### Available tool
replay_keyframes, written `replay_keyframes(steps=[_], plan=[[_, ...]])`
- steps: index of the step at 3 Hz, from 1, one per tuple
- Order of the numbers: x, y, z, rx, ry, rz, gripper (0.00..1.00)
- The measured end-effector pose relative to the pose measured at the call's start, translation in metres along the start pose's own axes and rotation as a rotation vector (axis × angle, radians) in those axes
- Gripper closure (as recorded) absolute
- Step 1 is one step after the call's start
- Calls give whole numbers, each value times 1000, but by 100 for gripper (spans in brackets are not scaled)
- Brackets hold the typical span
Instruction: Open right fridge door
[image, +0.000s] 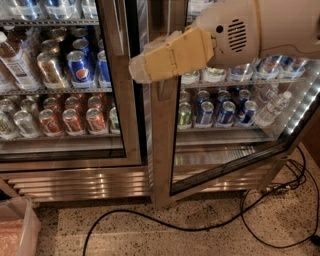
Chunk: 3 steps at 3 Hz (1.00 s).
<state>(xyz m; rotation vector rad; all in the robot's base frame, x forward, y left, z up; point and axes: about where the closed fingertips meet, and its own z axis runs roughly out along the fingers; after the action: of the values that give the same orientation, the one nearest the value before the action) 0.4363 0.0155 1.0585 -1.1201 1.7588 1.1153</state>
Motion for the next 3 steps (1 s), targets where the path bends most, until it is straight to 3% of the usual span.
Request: replay_keyframes(steps=[2,3], plan=[[2,-1,-2,47,1,0,0],[1,0,0,47,1,0,0]])
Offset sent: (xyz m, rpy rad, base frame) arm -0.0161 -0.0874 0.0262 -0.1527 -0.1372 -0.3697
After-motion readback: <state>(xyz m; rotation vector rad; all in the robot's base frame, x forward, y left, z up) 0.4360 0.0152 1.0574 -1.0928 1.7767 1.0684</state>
